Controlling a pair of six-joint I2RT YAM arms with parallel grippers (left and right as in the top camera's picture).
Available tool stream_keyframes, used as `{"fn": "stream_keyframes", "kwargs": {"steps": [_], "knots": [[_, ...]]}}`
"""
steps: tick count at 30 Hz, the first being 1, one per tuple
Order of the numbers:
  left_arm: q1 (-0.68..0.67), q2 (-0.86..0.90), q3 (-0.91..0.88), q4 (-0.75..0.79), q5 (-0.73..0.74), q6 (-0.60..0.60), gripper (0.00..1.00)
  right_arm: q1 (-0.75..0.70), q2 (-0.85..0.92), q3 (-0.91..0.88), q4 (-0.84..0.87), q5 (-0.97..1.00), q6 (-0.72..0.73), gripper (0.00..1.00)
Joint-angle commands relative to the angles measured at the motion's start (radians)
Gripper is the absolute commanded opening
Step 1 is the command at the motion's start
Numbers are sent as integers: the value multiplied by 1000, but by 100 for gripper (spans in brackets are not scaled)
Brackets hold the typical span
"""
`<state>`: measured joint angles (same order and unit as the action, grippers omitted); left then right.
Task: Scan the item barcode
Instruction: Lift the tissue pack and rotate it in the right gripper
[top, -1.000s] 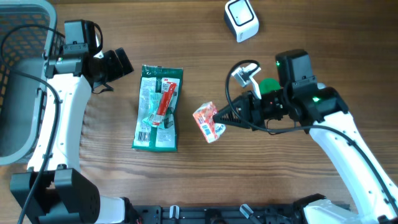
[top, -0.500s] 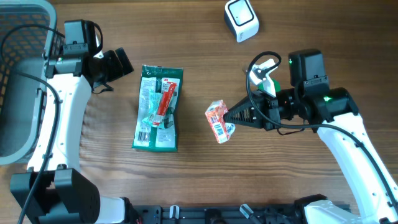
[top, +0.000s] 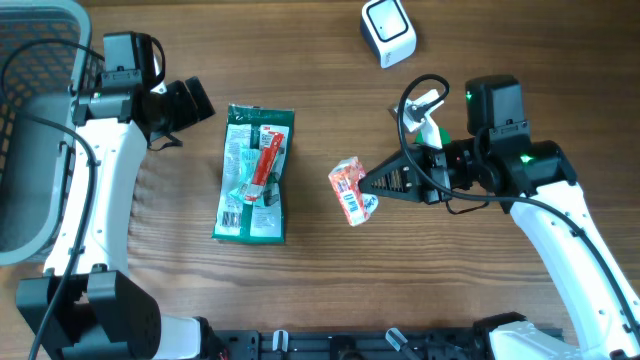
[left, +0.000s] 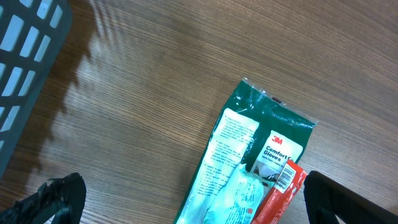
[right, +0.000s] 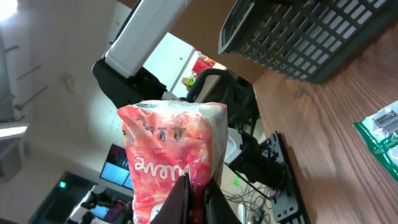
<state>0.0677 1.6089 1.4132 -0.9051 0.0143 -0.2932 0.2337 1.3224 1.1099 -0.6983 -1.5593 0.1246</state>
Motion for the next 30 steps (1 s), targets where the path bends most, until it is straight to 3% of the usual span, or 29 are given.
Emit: {"fn": "stream_keyframes", "kwargs": {"steps": [1, 30], "knots": [[3, -9, 11, 2, 8, 1, 100, -2, -16, 2, 6, -48, 10, 4], [3, -9, 11, 2, 8, 1, 100, -2, -16, 2, 6, -36, 48, 4]]}}
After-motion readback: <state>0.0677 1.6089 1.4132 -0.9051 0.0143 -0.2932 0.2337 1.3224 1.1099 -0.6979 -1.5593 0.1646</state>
